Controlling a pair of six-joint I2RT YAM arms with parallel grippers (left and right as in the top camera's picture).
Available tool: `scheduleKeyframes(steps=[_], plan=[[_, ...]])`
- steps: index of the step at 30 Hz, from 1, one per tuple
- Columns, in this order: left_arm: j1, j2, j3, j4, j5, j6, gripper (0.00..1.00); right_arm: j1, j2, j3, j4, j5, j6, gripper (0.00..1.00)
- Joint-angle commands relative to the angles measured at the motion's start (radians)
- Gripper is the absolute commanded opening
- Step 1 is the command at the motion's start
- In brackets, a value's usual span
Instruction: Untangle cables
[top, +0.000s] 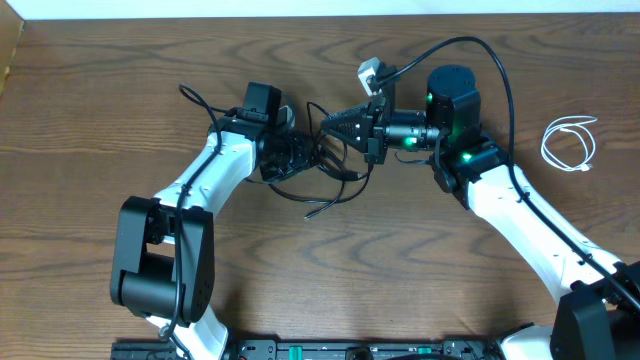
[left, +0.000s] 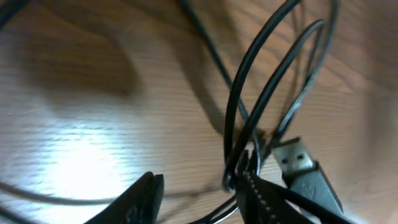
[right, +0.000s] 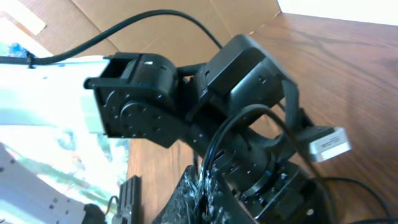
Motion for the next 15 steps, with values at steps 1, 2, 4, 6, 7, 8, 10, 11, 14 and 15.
scheduleKeyframes(steps=[1, 2, 4, 6, 7, 8, 10, 11, 14, 15], plan=[[-0.002, 0.015, -0.004, 0.029, 0.085, -0.004, 0.46, 0.000, -0.022, 0.016, 0.006, -0.040, 0.014, 0.02], [-0.002, 0.015, -0.004, 0.034, 0.086, -0.017, 0.46, 0.000, -0.022, 0.016, 0.009, -0.045, 0.014, 0.01], [-0.002, 0.017, -0.004, 0.042, 0.083, -0.021, 0.46, 0.001, -0.022, 0.016, 0.019, -0.056, 0.018, 0.02], [-0.002, 0.024, -0.004, 0.046, 0.080, -0.021, 0.46, 0.000, -0.022, 0.016, 0.041, -0.071, 0.038, 0.01], [-0.002, 0.030, -0.004, 0.049, 0.079, -0.021, 0.46, 0.000, -0.022, 0.016, 0.054, -0.079, 0.048, 0.02], [-0.002, 0.040, -0.004, 0.051, 0.079, -0.021, 0.46, 0.000, -0.022, 0.016, 0.074, -0.092, 0.062, 0.02], [-0.002, 0.058, -0.004, 0.056, 0.079, -0.021, 0.46, 0.000, -0.022, 0.016, 0.102, -0.100, 0.085, 0.02], [-0.002, 0.070, -0.004, 0.058, 0.079, -0.021, 0.46, 0.000, -0.022, 0.016, 0.118, -0.102, 0.099, 0.01], [-0.002, 0.105, -0.004, 0.068, 0.079, -0.020, 0.45, 0.000, -0.022, 0.016, 0.140, -0.103, 0.103, 0.02], [-0.002, 0.113, -0.004, 0.071, 0.079, -0.016, 0.40, 0.000, -0.022, 0.016, 0.141, -0.102, 0.103, 0.02]])
